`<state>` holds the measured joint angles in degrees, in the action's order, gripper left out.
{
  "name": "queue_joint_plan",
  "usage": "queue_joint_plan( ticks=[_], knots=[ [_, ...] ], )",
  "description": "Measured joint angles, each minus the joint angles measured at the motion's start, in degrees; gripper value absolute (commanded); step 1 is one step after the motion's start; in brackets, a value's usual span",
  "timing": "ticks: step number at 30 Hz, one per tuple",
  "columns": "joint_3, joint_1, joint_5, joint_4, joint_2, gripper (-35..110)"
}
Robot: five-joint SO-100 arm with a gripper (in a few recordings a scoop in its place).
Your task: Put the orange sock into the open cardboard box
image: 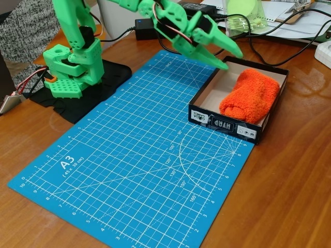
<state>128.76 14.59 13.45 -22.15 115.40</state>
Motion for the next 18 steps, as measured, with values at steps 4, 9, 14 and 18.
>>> queue_joint_plan(
  ticks=[4,9,14,18],
  knots=[
    [6.33,-7.73,0.18,-14.41,18.72,14],
    [12.66,-10.9,-1.05,-35.95,39.55,4],
    [21.88,-12.39,-0.79,-45.79,53.0,4],
    [27.51,-14.24,-3.08,-46.41,63.02,2]
  ],
)
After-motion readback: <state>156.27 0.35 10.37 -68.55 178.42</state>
